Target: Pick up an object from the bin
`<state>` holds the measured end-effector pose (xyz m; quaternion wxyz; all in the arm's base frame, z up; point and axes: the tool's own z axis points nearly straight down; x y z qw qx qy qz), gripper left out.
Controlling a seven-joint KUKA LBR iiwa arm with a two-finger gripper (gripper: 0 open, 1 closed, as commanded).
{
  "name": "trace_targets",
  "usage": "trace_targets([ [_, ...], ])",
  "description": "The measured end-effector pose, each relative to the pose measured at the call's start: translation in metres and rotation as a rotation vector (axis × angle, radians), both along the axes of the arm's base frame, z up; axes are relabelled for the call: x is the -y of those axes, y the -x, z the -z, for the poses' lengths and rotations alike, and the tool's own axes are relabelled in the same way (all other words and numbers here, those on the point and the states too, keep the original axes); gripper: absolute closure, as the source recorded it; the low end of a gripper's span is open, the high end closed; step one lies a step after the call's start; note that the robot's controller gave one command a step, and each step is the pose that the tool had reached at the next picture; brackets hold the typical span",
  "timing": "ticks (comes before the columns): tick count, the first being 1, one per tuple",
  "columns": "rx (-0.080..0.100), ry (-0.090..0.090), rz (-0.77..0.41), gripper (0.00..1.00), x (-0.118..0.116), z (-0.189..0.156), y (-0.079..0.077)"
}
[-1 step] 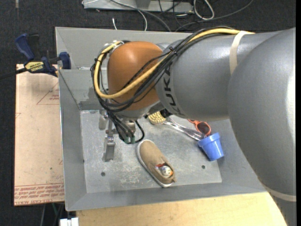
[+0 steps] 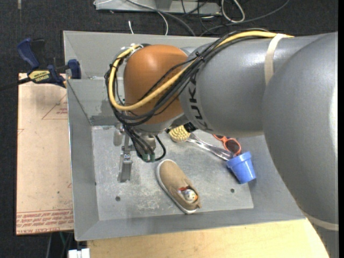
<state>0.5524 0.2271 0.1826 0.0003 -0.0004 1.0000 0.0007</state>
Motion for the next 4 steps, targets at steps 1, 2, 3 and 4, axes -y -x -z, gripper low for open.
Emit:
trace_targets([
  [1, 0.006, -0.003, -0.205, 0.0, 0.046, 0.043, -0.005],
  [2, 0.0, -0.001, -0.504, 0.0, 0.089, 0.06, 0.009],
  [3, 0.0, -0.001, -0.261, 0.0, 0.13, 0.067, 0.031],
  [4, 0.012, -0.01, -0.122, 0.0, 0.164, 0.1, 0.032],
])
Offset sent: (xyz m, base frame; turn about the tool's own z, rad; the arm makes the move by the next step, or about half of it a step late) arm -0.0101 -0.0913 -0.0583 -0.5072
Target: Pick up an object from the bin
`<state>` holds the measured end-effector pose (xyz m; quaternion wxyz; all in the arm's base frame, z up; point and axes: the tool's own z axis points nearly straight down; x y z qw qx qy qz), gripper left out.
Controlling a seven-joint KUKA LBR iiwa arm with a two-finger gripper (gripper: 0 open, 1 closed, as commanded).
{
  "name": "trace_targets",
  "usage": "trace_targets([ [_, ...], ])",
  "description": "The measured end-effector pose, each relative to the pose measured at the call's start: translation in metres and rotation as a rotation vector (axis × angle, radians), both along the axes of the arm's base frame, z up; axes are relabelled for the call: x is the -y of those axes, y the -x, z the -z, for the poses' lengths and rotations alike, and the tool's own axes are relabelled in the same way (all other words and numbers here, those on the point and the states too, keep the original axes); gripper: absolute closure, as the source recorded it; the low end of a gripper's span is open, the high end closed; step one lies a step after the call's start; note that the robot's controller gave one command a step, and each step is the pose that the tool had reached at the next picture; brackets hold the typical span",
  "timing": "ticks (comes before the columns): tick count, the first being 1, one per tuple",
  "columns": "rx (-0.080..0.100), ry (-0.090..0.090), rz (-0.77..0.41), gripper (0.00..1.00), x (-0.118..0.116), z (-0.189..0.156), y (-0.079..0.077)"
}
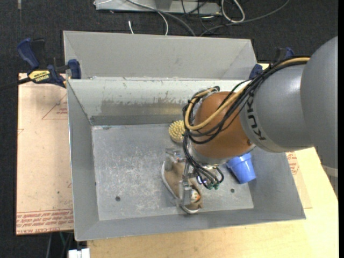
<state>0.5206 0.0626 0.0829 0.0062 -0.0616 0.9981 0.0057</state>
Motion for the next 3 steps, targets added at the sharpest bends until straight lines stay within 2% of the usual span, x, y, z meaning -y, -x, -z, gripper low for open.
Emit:
trace_targets([
  [1, 0.001, 0.001, -0.065, 1.0, 0.021, 0.008, 0.011],
  [2, 0.001, 0.0, -0.065, 1.0, 0.021, 0.008, 0.011],
  [3, 0.001, 0.001, -0.065, 1.0, 0.02, -0.013, 0.011],
])
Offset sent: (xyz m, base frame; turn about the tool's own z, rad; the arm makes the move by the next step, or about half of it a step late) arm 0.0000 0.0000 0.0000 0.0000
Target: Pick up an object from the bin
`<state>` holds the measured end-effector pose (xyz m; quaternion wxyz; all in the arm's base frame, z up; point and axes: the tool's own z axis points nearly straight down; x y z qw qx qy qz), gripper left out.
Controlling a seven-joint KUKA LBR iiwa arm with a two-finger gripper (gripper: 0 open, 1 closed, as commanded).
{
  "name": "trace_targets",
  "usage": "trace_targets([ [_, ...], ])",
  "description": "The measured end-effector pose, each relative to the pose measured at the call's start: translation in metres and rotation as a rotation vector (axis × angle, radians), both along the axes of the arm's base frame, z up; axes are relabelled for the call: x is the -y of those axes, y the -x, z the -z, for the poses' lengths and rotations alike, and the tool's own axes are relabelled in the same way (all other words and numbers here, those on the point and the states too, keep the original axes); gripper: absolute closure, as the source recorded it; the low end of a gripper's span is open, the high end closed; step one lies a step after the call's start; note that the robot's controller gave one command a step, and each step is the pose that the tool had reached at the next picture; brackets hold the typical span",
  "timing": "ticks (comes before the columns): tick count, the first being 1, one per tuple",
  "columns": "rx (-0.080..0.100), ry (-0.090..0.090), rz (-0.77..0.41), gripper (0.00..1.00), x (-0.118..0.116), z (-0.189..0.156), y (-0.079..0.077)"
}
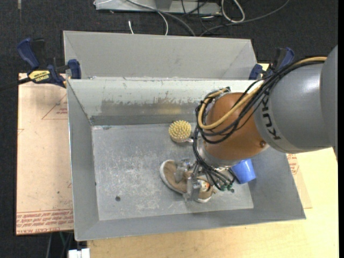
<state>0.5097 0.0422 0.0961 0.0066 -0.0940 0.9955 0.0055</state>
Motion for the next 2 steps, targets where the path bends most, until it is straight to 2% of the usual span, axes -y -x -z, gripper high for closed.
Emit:
trace_targets([
  [1, -0.002, 0.003, 0.002, 1.0, 0.002, -0.019, 0.001],
  [2, -0.007, 0.002, 0.002, 1.0, 0.001, -0.057, 0.002],
])
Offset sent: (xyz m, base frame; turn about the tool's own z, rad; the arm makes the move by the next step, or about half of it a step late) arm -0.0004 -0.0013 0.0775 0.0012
